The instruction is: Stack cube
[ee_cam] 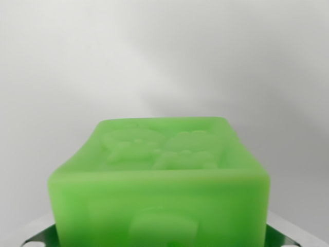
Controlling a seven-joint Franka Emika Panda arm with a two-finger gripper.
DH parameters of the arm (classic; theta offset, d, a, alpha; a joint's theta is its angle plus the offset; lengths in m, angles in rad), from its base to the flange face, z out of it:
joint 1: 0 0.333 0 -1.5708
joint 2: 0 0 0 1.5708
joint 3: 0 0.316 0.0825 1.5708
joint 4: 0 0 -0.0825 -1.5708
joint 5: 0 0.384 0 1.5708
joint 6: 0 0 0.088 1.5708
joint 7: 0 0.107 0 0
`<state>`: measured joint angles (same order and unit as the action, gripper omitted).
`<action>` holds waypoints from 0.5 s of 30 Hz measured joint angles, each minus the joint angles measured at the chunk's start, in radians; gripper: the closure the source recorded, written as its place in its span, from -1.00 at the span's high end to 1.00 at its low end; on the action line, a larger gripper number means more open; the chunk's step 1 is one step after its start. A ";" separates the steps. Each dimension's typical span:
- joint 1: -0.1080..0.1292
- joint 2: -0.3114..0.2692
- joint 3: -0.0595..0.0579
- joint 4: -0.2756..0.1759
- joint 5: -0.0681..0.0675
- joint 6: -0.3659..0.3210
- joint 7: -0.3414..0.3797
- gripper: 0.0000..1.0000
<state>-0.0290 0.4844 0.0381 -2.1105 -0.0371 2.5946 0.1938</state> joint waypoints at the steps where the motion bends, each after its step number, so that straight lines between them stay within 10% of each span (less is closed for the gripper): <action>1: 0.000 -0.006 0.000 -0.001 0.000 -0.005 0.000 -1.00; 15: -0.001 -0.092 0.002 -0.008 0.006 -0.083 -0.005 -1.00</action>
<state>-0.0297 0.3920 0.0401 -2.1182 -0.0306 2.5118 0.1885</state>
